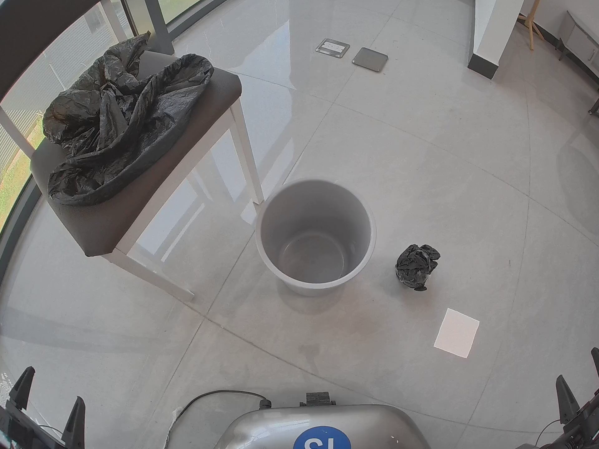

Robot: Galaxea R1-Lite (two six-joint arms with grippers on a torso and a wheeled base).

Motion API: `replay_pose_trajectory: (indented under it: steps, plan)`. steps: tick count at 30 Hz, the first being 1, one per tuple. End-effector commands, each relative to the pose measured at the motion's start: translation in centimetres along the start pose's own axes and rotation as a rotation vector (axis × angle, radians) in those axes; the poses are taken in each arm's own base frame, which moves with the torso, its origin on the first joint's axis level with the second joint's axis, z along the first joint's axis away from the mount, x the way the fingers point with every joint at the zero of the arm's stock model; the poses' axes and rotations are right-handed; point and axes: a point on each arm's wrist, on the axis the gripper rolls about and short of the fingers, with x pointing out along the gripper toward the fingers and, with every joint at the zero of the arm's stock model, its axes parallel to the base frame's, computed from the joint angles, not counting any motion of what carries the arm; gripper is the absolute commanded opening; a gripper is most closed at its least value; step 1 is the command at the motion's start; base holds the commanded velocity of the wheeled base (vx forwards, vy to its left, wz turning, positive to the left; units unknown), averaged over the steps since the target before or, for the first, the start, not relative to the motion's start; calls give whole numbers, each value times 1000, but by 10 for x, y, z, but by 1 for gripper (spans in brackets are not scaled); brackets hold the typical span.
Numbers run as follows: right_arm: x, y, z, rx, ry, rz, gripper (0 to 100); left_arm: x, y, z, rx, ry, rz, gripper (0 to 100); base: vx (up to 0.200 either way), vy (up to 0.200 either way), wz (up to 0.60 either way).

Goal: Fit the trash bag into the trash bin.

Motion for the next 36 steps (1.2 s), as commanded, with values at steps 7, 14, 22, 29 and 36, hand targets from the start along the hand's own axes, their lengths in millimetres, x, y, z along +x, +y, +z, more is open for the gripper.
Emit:
replay_pose_trajectory:
  steps: [7,14,22,29,36]
  plan:
    - [0,0,-5,-9,1,9,100,0,0,-5,17,-1,-8,100,0,0,0]
    - [0,1,-5,-17,-1,46,100,0,0,-4,15,-7,-7,100,0,0,0]
    - [0,1,-5,-13,-1,46,100,0,-1,-4,18,-12,-37,100,0,0,0]
    - [0,1,-5,-27,0,49,100,-10,-1,106,-336,-339,-233,100,0,0,0]
    - [0,1,-5,-12,-2,44,100,-10,-5,59,-92,88,-128,100,0,0,0]
